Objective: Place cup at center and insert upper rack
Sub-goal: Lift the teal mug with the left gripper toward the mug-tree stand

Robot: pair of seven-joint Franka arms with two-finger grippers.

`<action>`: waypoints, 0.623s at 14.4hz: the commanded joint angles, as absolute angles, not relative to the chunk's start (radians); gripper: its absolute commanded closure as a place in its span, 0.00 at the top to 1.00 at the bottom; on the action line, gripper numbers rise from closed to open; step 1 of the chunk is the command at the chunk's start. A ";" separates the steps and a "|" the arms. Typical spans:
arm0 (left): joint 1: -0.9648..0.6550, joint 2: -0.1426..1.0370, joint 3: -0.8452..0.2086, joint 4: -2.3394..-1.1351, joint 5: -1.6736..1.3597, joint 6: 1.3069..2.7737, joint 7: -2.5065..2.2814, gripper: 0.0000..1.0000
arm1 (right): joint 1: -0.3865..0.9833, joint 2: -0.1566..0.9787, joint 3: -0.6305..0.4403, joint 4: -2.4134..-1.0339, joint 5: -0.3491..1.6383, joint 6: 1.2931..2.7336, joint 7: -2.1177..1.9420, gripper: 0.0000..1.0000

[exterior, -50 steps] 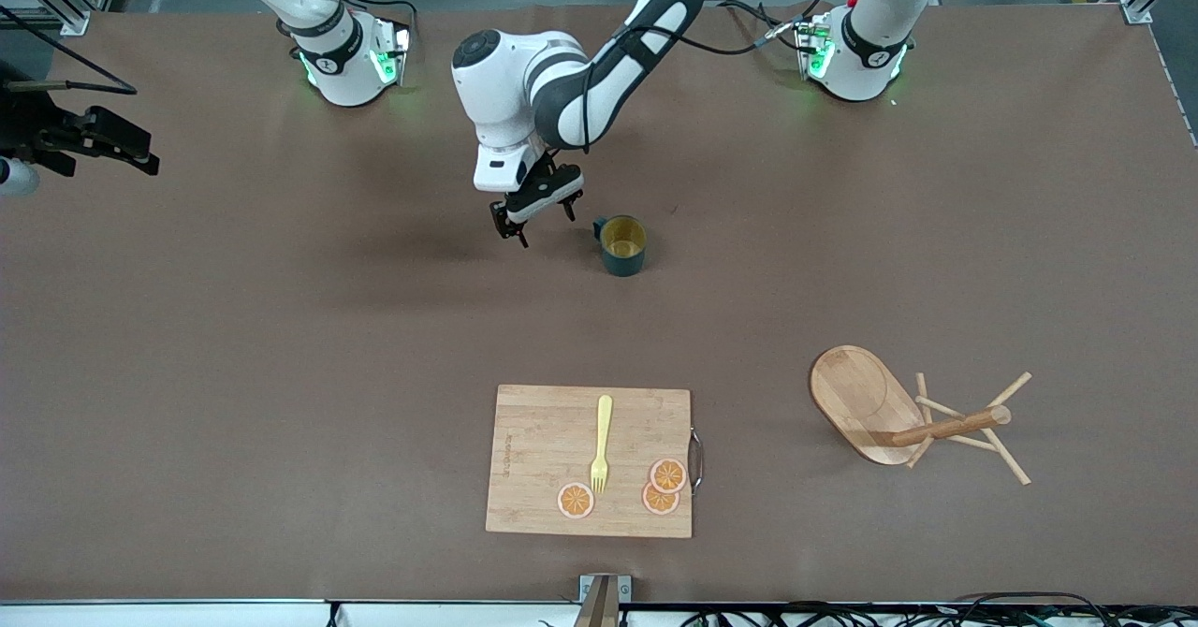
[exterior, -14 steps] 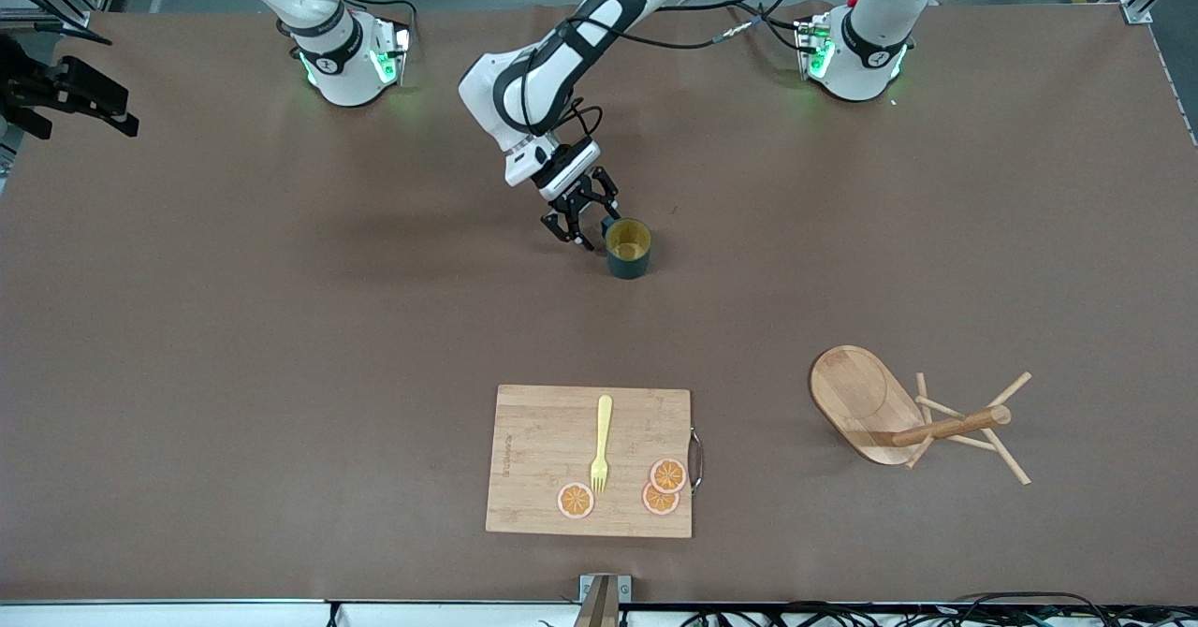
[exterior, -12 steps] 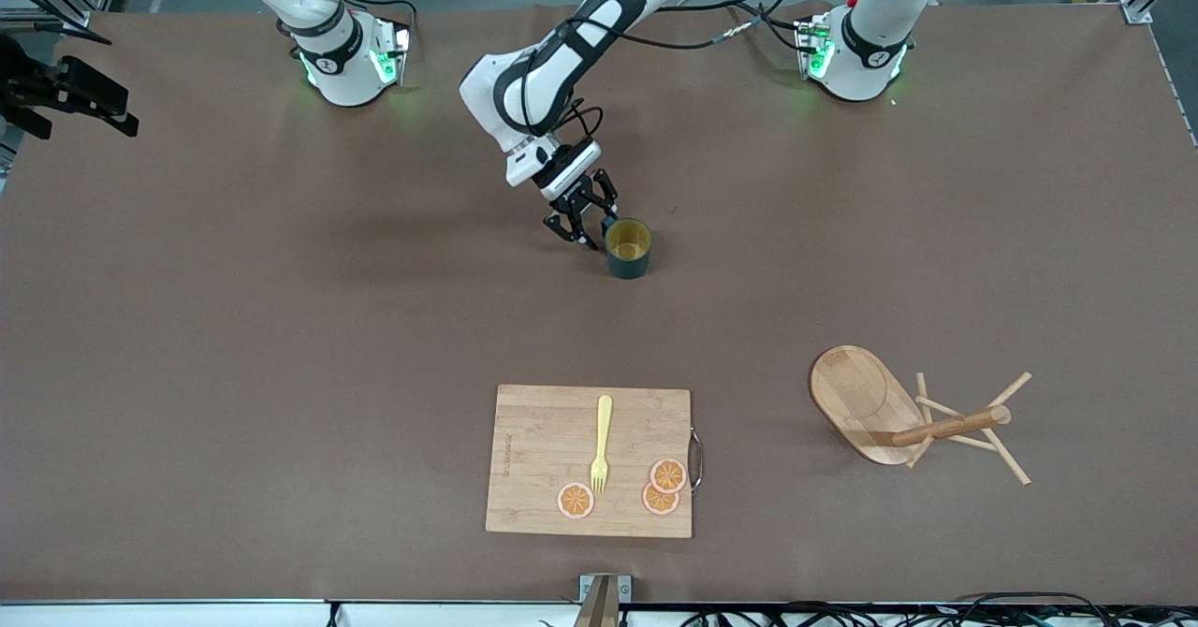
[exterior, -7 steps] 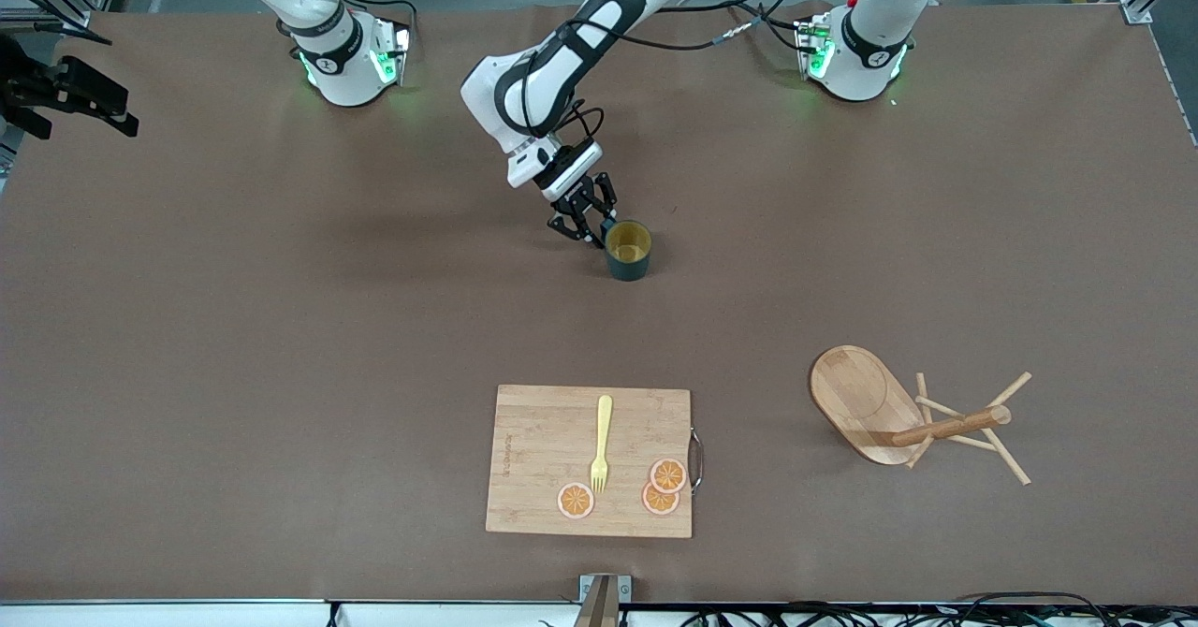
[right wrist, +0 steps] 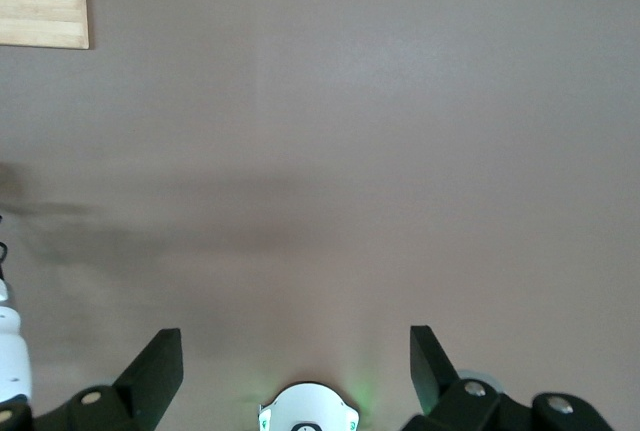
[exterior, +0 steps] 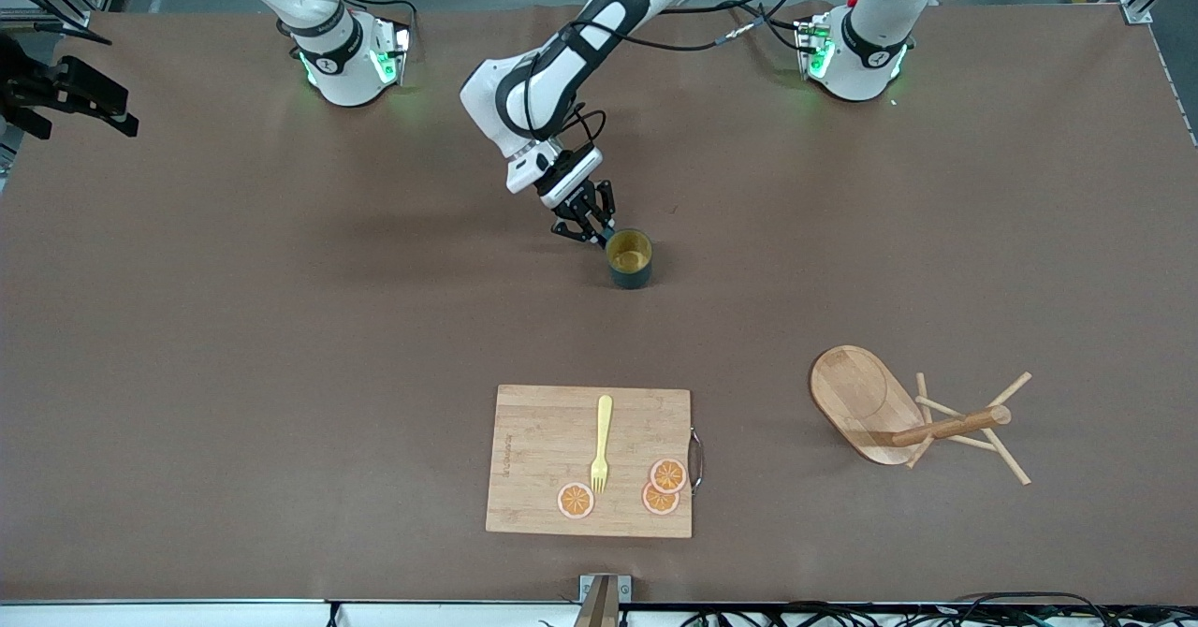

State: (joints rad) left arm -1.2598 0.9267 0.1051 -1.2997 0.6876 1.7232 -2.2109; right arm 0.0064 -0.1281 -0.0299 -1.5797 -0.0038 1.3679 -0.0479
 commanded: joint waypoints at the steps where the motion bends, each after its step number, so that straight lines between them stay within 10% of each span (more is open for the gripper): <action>1: -1.201 0.835 0.101 -1.304 0.643 1.703 -2.081 0.00 | -0.012 -0.156 -0.015 -1.603 -0.006 1.378 -0.060 1.00; 9: -0.964 0.623 0.095 -1.301 0.410 1.704 -1.691 0.00 | -0.012 -0.156 -0.017 -1.603 -0.006 1.378 -0.060 1.00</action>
State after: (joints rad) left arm -1.0227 0.6950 0.1073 -1.2831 0.4813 1.7161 -1.7904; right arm 0.0064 -0.1281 -0.0297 -1.5797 -0.0038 1.3681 -0.0480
